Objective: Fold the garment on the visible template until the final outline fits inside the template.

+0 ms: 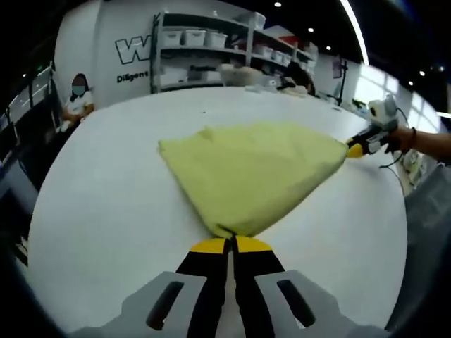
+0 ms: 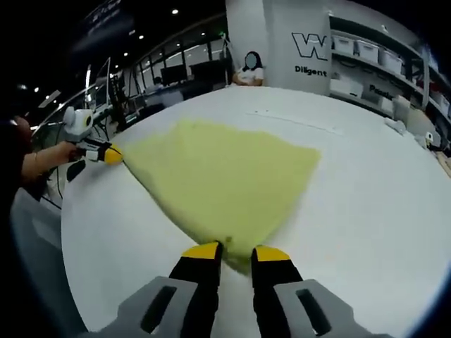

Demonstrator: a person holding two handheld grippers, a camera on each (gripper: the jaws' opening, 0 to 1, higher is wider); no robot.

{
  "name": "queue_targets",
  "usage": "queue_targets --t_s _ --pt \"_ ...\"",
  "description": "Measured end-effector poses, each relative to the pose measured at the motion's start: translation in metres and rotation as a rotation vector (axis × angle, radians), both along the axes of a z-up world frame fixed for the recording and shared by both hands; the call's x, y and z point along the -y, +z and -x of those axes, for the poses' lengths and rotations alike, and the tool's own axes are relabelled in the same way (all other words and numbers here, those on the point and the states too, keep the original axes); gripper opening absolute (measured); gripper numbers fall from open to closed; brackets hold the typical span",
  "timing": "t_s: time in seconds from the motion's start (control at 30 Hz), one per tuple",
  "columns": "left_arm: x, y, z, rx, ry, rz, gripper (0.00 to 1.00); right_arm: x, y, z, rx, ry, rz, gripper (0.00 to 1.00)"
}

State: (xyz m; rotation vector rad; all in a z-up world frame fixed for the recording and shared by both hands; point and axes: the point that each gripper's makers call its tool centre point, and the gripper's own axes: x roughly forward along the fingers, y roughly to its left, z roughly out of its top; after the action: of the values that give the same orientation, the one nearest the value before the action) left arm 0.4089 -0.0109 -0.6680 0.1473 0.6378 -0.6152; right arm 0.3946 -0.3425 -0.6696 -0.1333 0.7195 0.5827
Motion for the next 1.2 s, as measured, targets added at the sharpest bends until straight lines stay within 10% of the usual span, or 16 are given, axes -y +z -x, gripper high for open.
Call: queue_targets --t_s 0.63,1.2 --pt "-0.003 0.011 0.010 0.110 -0.274 -0.268 0.00 0.006 0.001 0.004 -0.038 -0.022 0.011 0.00" --pt "-0.001 0.005 0.022 0.076 -0.264 -0.263 0.00 0.013 -0.002 0.019 -0.037 0.084 0.137 0.00"
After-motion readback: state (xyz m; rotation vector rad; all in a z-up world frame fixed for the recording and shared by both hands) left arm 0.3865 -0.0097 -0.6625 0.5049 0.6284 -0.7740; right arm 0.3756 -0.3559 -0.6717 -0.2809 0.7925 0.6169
